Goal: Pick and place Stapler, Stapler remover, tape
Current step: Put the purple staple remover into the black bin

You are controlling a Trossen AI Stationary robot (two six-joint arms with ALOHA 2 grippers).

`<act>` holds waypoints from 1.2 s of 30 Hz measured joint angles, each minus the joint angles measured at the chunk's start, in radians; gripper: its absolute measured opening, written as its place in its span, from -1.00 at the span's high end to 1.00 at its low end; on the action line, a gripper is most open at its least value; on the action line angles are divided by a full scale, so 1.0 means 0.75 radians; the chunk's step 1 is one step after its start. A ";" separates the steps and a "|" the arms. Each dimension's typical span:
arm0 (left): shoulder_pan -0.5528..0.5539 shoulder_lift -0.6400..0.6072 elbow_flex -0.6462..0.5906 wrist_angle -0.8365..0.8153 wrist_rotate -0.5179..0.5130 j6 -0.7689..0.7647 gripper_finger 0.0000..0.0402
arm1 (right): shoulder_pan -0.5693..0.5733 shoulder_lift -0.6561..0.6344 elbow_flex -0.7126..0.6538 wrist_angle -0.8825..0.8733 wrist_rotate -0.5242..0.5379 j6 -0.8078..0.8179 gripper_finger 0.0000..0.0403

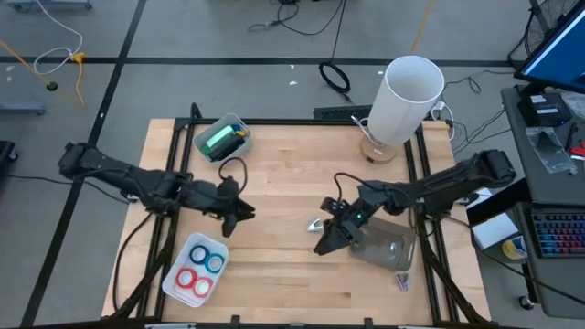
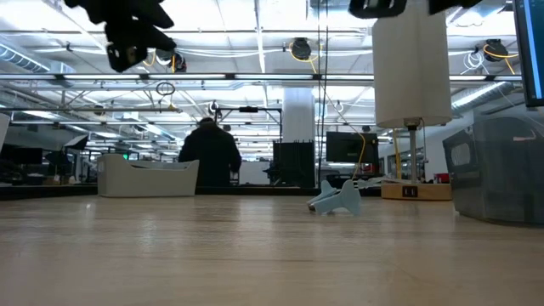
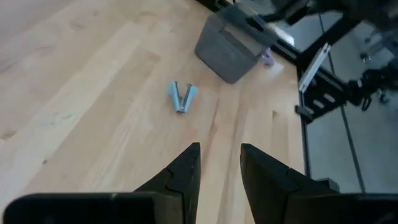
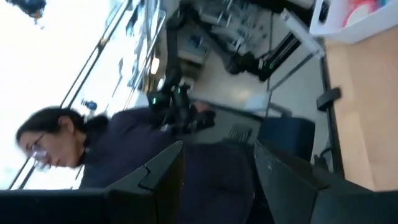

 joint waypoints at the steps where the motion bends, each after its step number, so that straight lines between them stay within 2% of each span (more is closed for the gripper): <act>1: 0.027 0.010 0.000 0.008 0.040 0.033 0.44 | 0.026 -0.027 0.000 -0.043 0.066 0.000 0.07; 5: 0.119 0.047 0.000 0.093 0.176 0.149 0.44 | 0.165 -0.164 0.001 -0.335 0.368 0.034 0.07; 9: 0.187 0.091 0.000 0.143 0.276 0.239 0.44 | 0.337 -0.291 0.001 -0.624 0.686 0.174 0.07; 14: 0.257 0.150 0.000 0.181 0.360 0.301 0.44 | 0.552 -0.395 0.001 -0.782 1.071 0.344 0.08; 18: 0.300 0.199 0.000 0.234 0.440 0.331 0.44 | 0.695 -0.431 0.001 -0.897 1.258 0.522 0.08; 28: 0.377 0.311 0.000 0.352 0.585 0.351 0.44 | 0.932 -0.419 0.001 -1.278 1.213 1.204 0.07; 33: 0.403 0.314 0.000 0.345 0.598 0.351 0.44 | 0.963 -0.419 0.001 -1.411 1.033 1.454 0.08; 36: 0.417 0.314 0.000 0.338 0.599 0.350 0.44 | 0.963 -0.419 0.001 -1.443 0.935 1.508 0.09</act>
